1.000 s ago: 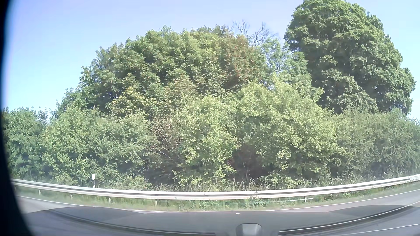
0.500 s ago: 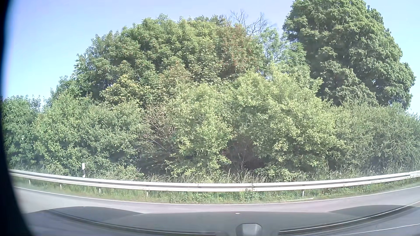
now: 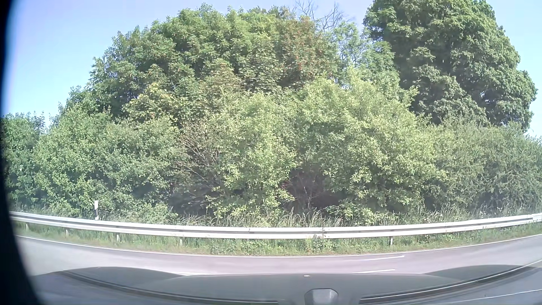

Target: Follow the waypoints while adhering to traffic rules and regulations

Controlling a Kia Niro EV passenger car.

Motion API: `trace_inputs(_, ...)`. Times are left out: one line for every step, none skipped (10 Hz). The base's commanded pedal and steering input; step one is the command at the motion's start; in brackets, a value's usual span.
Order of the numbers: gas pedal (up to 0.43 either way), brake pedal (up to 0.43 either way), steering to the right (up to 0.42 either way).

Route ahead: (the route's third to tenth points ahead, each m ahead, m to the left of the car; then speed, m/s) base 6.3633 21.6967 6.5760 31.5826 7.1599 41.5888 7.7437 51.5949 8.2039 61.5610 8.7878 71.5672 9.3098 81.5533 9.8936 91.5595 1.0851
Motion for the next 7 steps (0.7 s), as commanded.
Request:
trace_inputs(0.189,0.006,0.075)
trace_inputs(0.177,0.006,0.066)
trace_inputs(0.150,0.006,0.050)
trace_inputs(0.150,0.006,0.028)
trace_inputs(0.138,0.006,0.015)
trace_inputs(0.059,0.006,0.008)
trace_inputs(0.059,0.006,0.011)
